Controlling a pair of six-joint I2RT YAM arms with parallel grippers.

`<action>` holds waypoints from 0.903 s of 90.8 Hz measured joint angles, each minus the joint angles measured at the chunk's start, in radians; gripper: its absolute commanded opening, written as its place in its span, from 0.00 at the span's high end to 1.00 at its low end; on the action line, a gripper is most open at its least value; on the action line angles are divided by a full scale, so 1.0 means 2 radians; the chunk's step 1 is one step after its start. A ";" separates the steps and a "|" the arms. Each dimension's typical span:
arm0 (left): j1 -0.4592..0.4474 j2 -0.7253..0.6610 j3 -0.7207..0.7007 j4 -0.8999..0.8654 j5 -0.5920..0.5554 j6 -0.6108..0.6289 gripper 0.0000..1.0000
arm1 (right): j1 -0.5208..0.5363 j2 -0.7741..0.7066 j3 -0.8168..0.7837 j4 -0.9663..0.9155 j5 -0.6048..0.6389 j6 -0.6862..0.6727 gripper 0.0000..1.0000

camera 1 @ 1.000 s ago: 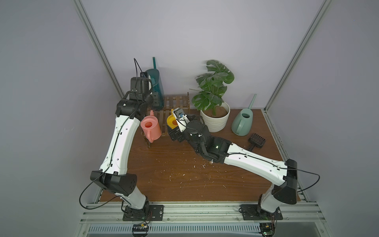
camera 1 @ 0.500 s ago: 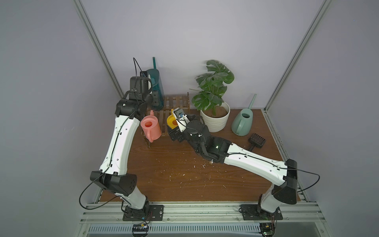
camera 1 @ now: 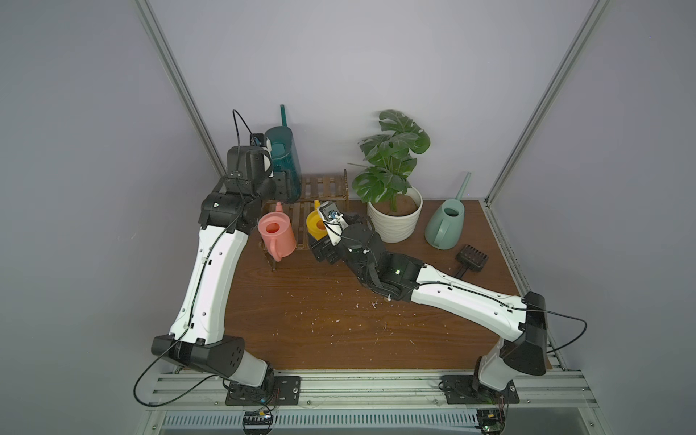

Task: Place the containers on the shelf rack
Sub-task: 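Place the container on the shelf, then pick up a container from the corner of the board.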

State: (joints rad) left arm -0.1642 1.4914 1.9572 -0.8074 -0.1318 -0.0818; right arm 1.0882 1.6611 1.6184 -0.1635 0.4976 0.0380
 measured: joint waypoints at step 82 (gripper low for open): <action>-0.069 -0.208 -0.175 0.006 0.300 0.113 0.00 | -0.219 -0.232 -0.228 -0.042 0.051 0.158 0.07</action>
State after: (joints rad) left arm -0.3027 1.0752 1.6081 -0.7956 0.4675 0.1452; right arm 0.6502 1.1969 1.1629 -0.2466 0.5995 0.3531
